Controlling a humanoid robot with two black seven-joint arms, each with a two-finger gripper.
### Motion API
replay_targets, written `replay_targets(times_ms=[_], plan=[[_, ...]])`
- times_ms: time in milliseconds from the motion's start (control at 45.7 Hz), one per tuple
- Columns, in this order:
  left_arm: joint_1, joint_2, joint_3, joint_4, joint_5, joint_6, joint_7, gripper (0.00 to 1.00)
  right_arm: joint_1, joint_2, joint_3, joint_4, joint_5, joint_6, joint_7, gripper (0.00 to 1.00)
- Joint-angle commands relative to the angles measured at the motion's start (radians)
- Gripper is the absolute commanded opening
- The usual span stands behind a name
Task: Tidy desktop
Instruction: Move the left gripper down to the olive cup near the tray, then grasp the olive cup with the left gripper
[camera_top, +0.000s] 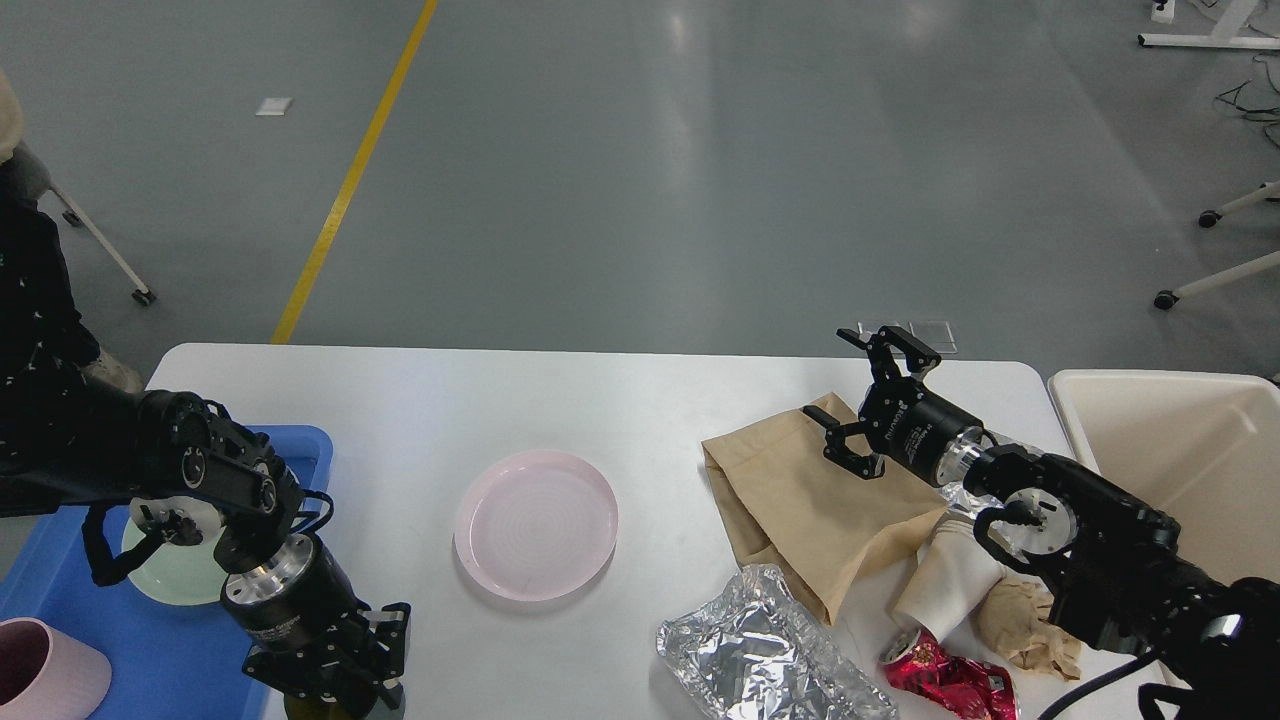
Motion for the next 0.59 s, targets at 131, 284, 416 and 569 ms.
replay_targets(times_ms=[131, 284, 416, 569], plan=[[-0.014, 0.006, 0.016, 0.000, 0.000, -0.075, -0.004, 0.00, 0.000, 0.000, 0.000, 0.000, 0.000, 0.000, 0.000, 1.00], [-0.014, 0.006, 0.017, 0.002, 0.000, -0.074, -0.001, 0.00, 0.000, 0.000, -0.001, 0.000, 0.000, 0.000, 0.000, 1.00], [-0.014, 0.011, 0.020, 0.002, 0.003, -0.074, 0.001, 0.00, 0.000, 0.000, 0.000, 0.000, 0.000, 0.000, 0.000, 1.00], [-0.014, 0.027, 0.019, 0.003, 0.002, -0.068, -0.001, 0.21, 0.000, 0.000, -0.002, 0.000, 0.000, 0.000, 0.000, 1.00]])
